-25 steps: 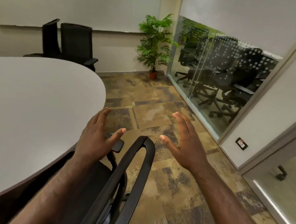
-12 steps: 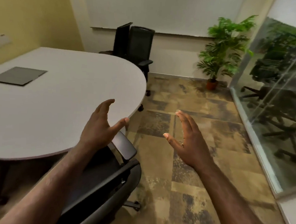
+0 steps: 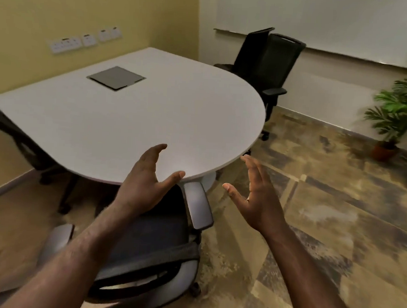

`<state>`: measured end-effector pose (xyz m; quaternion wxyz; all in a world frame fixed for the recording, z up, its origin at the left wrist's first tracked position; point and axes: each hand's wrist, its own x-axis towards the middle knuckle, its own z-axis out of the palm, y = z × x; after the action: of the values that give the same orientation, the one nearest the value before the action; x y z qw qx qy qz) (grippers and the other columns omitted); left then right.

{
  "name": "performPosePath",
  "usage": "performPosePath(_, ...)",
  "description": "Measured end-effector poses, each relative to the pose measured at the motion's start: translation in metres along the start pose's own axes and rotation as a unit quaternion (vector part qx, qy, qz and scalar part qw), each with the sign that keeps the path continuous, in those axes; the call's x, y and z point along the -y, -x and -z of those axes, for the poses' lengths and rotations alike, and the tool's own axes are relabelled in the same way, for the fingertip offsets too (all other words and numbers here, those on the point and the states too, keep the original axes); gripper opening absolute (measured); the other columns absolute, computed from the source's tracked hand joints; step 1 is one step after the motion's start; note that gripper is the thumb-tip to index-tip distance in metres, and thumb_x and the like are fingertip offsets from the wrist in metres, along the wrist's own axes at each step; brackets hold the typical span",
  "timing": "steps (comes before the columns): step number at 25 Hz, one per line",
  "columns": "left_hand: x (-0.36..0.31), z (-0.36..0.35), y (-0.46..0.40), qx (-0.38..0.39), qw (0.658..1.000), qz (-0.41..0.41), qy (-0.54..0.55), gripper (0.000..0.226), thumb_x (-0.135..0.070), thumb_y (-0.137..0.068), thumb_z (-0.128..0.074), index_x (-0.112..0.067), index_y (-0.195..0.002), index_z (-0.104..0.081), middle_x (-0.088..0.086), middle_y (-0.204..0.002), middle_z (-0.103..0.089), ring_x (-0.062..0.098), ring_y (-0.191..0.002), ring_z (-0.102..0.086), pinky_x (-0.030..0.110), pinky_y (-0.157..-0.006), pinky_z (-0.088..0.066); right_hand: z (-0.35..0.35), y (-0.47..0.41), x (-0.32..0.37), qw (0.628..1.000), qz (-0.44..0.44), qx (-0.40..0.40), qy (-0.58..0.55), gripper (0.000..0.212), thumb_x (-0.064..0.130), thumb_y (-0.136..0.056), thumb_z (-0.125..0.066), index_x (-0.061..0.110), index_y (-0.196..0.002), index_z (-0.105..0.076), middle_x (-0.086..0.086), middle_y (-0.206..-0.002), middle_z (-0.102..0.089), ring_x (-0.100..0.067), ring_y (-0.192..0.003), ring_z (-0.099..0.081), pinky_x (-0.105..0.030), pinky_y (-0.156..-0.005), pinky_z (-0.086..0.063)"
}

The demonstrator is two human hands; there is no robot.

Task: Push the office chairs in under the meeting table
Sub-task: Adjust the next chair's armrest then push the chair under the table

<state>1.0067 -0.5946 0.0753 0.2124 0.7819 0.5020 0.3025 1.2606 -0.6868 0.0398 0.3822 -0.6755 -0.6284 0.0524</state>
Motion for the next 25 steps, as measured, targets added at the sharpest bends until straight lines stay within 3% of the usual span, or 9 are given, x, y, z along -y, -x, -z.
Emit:
performPosePath(8,0.008,-0.023,-0.015,-0.039,0.995,0.095,0.013,0.082,-0.063,-0.079,-0.064,-0.032,-0.147,-0.03,-0.009,-0.152,-0.035,0.01,-0.136,-0.037,0.04,-0.103,-0.045,-0.042,-0.07,-0.026,0.995,0.045,0.066,-0.061,0.076,0.063,-0.087,-0.049,0.021,-0.147,-0.029,-0.002,-0.151,-0.035,-0.017,-0.138,-0.033,-0.043,-0.108,-0.039)
performPosePath(12,0.012,-0.029,-0.018,-0.071,0.986,0.147,0.01,0.086,-0.071,-0.074,-0.058,-0.034,-0.146,-0.03,-0.009,-0.151,-0.037,0.009,-0.134,-0.037,0.033,-0.1,-0.042,-0.064,-0.106,-0.04,0.986,0.076,0.118,-0.092,0.077,0.062,-0.087,-0.05,0.02,-0.147,-0.029,-0.002,-0.151,-0.034,-0.016,-0.139,-0.031,-0.044,-0.11,-0.037)
performPosePath(20,-0.015,-0.072,-0.028,-0.162,0.948,0.274,-0.019,0.089,-0.073,-0.072,-0.055,-0.031,-0.146,-0.032,-0.006,-0.151,-0.038,0.013,-0.136,-0.038,0.031,-0.101,-0.04,-0.095,-0.18,-0.079,0.948,0.191,0.213,-0.143,0.074,0.052,-0.088,-0.058,0.013,-0.145,-0.033,-0.006,-0.149,-0.039,-0.022,-0.138,-0.035,-0.047,-0.109,-0.037)
performPosePath(25,-0.032,-0.121,-0.033,-0.209,0.919,0.333,-0.033,0.079,-0.065,-0.079,-0.062,-0.032,-0.145,-0.033,-0.008,-0.149,-0.039,0.009,-0.132,-0.04,0.028,-0.097,-0.038,-0.116,-0.198,-0.103,0.916,0.221,0.294,-0.16,0.074,0.05,-0.088,-0.061,0.014,-0.146,-0.032,-0.006,-0.15,-0.038,-0.021,-0.139,-0.033,-0.042,-0.111,-0.034)
